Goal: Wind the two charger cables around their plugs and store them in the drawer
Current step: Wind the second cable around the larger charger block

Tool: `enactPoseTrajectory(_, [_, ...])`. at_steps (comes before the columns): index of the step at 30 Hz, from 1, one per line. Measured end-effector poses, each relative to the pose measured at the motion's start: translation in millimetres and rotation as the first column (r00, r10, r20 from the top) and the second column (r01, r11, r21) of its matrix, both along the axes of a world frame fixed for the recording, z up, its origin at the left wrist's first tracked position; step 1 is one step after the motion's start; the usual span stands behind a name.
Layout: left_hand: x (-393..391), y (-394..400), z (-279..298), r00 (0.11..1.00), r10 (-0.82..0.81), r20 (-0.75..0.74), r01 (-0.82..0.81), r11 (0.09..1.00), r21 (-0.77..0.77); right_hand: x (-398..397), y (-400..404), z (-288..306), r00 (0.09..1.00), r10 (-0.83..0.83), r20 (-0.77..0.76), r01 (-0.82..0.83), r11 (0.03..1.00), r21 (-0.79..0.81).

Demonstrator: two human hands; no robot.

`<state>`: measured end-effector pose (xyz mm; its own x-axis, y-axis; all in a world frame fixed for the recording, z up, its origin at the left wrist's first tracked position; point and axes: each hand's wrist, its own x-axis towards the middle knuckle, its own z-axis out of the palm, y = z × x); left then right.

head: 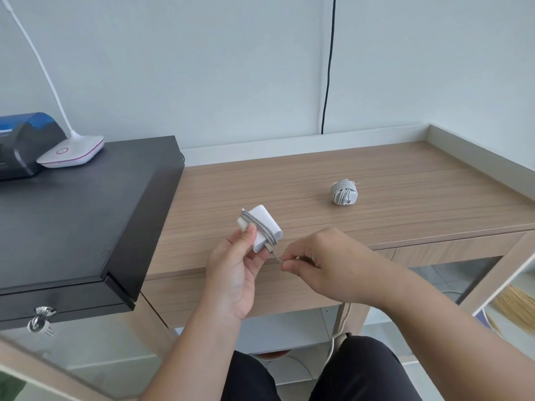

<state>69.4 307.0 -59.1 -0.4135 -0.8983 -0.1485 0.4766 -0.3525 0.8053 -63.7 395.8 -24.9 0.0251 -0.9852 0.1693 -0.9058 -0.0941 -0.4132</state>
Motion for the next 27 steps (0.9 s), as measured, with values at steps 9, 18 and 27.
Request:
enactPoseTrajectory(9, [-4, 6, -4, 0.961, 0.146, 0.234, -0.100, 0.975, -0.198, 5, -2, -3, 1.000, 0.025, 0.005, -0.025, 0.997, -0.069])
enactPoseTrajectory(18, [15, 8, -7, 0.914, 0.074, 0.398, 0.096, 0.916, -0.390, -29, -3, 26, 0.992, -0.056, 0.114, 0.077, 0.978, -0.194])
enactPoseTrajectory(27, [29, 3, 9, 0.928, -0.116, 0.353, 0.266, 0.871, -0.413, -37, -28, 10, 0.881, 0.094, 0.463, 0.036, 0.963, -0.265])
